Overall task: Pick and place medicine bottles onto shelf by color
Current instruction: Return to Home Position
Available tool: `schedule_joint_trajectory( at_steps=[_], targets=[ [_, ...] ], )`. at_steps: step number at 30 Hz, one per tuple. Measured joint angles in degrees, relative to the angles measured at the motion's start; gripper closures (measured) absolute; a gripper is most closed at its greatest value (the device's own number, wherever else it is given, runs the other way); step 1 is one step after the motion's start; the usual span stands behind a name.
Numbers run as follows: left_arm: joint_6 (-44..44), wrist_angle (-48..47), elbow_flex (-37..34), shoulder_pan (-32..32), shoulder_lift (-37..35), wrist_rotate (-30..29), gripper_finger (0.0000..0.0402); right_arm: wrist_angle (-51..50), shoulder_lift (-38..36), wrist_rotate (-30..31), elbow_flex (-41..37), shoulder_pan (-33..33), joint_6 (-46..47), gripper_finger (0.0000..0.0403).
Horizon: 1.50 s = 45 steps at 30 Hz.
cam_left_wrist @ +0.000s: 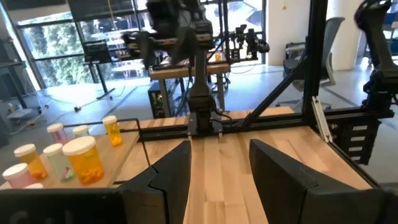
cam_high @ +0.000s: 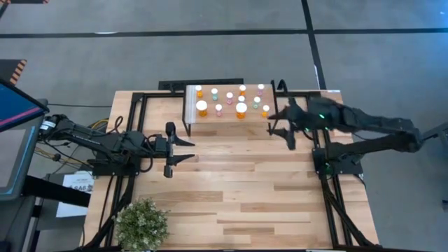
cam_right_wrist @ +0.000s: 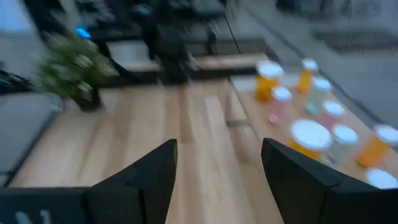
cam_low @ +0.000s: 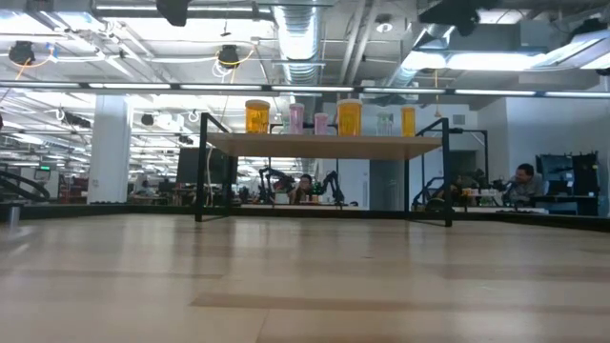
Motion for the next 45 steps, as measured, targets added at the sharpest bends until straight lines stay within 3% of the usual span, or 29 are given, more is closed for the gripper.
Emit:
schedule_joint_trajectory(
  at_steps=[5, 11, 21, 25, 33, 41, 45],
  targets=[
    [2.29, -1.76, -0.03, 0.09, -2.91, -1.32, 0.0248, 11.3, -11.85, -0.2, -13.04, 4.29, -1.05, 0.0147],
    [2.39, -10.55, -0.41, 0.11, -16.19, -6.76, 0.0248, 11.55, -22.68, -0.17, -19.71, 6.44, -2.89, 0.0147],
    [0.54, -10.04, -11.98, 0.11, -34.75, -6.58, 0.0248, 14.44, -42.51, -0.17, -28.24, 8.69, -5.6, 0.0147],
    [0.6, -4.45, -17.09, 0.11, -40.01, -4.93, 0.0248, 14.85, -49.59, -0.17, -32.93, 8.98, -5.58, 0.0147],
    [-0.13, -2.75, -23.55, 0.11, -47.91, -4.49, 0.0248, 16.16, -48.93, -0.15, -39.87, 8.83, -5.31, 0.0147],
    [-4.38, -3.21, -30.98, 0.09, -47.56, -4.54, 0.0248, 25.27, -49.82, -0.03, -48.97, 8.78, -4.05, 0.0147],
    [-7.79, -5.58, -31.14, 0.11, -47.44, -4.78, 0.0248, 30.79, -49.82, 0.09, -53.71, 8.79, -2.69, 0.0147]
  ],
)
